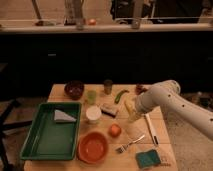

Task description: Wipe purple bowl with eraser

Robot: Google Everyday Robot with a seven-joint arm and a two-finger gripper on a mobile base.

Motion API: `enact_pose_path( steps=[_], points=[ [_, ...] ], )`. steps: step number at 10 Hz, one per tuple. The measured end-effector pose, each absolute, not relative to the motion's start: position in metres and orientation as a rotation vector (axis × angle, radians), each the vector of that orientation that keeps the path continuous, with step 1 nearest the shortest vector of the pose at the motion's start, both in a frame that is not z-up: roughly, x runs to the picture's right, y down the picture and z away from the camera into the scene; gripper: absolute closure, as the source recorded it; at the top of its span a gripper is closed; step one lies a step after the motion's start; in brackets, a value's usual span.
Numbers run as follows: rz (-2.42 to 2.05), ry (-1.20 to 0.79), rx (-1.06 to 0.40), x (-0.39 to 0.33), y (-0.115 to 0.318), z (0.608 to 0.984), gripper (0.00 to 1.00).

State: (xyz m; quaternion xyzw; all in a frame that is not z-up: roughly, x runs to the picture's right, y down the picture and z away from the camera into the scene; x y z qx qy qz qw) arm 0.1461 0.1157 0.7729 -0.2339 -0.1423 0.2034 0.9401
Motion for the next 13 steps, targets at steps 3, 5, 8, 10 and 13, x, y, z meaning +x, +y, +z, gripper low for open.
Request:
enact_pose_path(
  steps=[3, 5, 8, 10, 13],
  points=[
    [0.448, -0.300, -0.465, 0.139, 0.118, 0.790, 0.20],
    [0.463, -0.289, -0.478, 0.129, 0.129, 0.811, 0.20],
    [0.471, -0.285, -0.493, 0.115, 0.129, 0.825, 0.20],
    [0.472, -0.287, -0.496, 0.107, 0.125, 0.830, 0.20],
    [0.469, -0.289, -0.507, 0.094, 0.123, 0.841, 0.20]
  ],
)
